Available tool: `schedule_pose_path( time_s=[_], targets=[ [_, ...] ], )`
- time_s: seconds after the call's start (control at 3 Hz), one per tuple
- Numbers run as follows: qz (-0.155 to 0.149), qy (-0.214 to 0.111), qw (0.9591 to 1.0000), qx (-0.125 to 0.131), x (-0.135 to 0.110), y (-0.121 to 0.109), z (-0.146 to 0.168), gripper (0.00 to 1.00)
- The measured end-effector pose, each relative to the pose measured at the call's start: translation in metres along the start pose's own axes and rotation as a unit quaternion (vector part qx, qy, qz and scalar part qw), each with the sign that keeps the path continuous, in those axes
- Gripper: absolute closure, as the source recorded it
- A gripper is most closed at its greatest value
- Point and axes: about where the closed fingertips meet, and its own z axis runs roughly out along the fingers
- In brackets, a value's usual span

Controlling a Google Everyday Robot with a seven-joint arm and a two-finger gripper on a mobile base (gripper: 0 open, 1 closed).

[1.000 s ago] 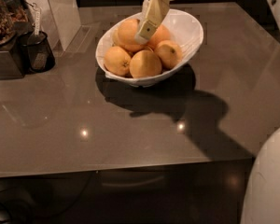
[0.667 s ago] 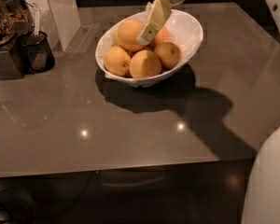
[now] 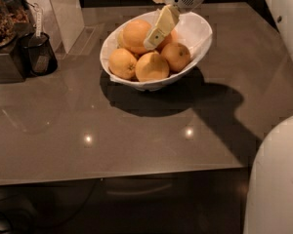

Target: Pick orange from white bowl

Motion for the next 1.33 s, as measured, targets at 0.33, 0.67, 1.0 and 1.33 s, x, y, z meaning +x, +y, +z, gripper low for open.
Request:
schedule_pose_path(
  time_s=[0.33, 0.67, 1.0, 1.33],
  targets=[
    [0.001, -0.001, 1.0000, -0.001, 0.000, -0.001, 0.001, 0.18],
    [0.001, -0.001, 1.0000, -0.001, 0.000, -0.001, 0.001, 0.35],
    [0.001, -0.001, 1.0000, -0.001, 0.000, -0.001, 0.001, 0.32],
    [-0.004, -0.003, 0.9998, -0.021, -0.004, 0.001, 0.014, 0.18]
  ],
)
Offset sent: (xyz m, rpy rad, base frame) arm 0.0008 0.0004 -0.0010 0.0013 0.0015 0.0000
